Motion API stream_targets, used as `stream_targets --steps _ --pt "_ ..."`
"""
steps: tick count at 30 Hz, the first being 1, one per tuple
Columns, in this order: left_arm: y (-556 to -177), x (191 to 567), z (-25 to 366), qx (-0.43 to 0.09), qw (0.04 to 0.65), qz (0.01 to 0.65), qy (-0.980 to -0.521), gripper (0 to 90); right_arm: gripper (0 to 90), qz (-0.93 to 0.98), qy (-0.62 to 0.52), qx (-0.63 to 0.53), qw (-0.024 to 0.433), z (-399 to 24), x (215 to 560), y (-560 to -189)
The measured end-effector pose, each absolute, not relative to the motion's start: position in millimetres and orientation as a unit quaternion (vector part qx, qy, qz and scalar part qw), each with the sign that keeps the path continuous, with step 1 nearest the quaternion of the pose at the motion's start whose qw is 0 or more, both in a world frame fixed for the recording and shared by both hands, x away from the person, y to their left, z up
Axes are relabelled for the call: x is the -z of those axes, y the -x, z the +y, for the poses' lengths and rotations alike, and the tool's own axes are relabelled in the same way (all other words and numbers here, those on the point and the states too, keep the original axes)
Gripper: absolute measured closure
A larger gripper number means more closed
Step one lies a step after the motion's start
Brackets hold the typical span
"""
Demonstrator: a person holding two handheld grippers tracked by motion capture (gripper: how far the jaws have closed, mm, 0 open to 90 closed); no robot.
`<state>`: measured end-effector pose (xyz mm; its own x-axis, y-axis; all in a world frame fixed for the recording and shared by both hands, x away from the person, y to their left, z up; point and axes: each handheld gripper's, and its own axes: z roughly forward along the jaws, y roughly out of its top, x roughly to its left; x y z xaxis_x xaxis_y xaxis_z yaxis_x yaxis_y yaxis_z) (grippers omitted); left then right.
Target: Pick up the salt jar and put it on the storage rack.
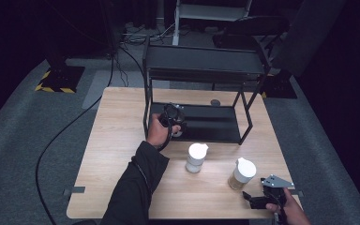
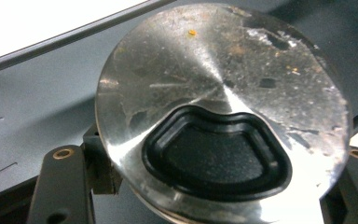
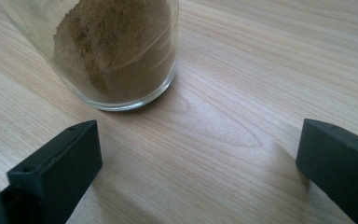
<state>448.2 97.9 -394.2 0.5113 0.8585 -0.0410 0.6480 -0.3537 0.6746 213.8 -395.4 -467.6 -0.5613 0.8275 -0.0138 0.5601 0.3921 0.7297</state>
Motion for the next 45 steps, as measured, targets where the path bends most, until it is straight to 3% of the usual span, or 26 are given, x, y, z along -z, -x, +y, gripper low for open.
stream_targets --steps 17,21,25,45 --pt "-447.0 395.5 99.4 -0.163 0.319 0.476 -0.803 19.7 0.0 0.811 -0.428 -0.349 0.192 -395.5 467.8 -213.4" --pt "-443.4 394.6 97.8 -0.178 0.311 0.476 -0.803 7.8 0.0 0.811 -0.428 -0.349 0.192 -395.5 467.8 -213.4" --pt "-441.4 393.9 99.7 -0.180 0.310 0.478 -0.802 4.1 0.0 0.811 -0.428 -0.349 0.192 -395.4 467.8 -213.4" --pt "-426.5 385.9 101.3 -0.205 0.317 0.455 -0.807 2.8 0.0 0.811 -0.428 -0.349 0.192 -395.3 467.8 -213.3"
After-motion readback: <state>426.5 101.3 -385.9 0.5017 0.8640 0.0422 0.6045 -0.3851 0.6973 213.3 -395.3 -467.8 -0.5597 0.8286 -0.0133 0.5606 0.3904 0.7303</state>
